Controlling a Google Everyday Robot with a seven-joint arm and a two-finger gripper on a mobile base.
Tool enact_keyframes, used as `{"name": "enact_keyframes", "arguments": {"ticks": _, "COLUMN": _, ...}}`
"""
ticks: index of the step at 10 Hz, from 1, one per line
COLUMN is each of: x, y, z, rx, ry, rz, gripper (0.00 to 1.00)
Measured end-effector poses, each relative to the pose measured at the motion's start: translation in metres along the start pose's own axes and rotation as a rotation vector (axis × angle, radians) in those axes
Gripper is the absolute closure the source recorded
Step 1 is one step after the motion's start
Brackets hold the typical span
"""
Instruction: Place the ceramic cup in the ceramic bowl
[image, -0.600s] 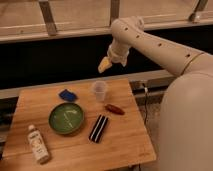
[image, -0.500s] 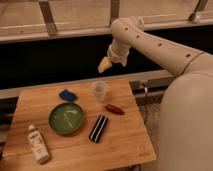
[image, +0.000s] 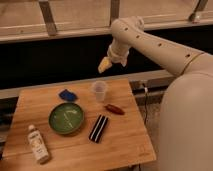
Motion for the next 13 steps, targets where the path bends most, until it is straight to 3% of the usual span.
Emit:
{"name": "enact_keyframes", "arguments": {"ticks": 10, "x": 0.0, "y": 0.001, "z": 0.001, "rx": -0.002, "ry": 0.003, "rz": 0.0, "gripper": 0.2}}
{"name": "enact_keyframes", "arguments": {"ticks": 13, "x": -0.001, "y": 0.007, "z": 0.018, "rx": -0.03, "ry": 0.028, "rz": -0.049, "gripper": 0.2}}
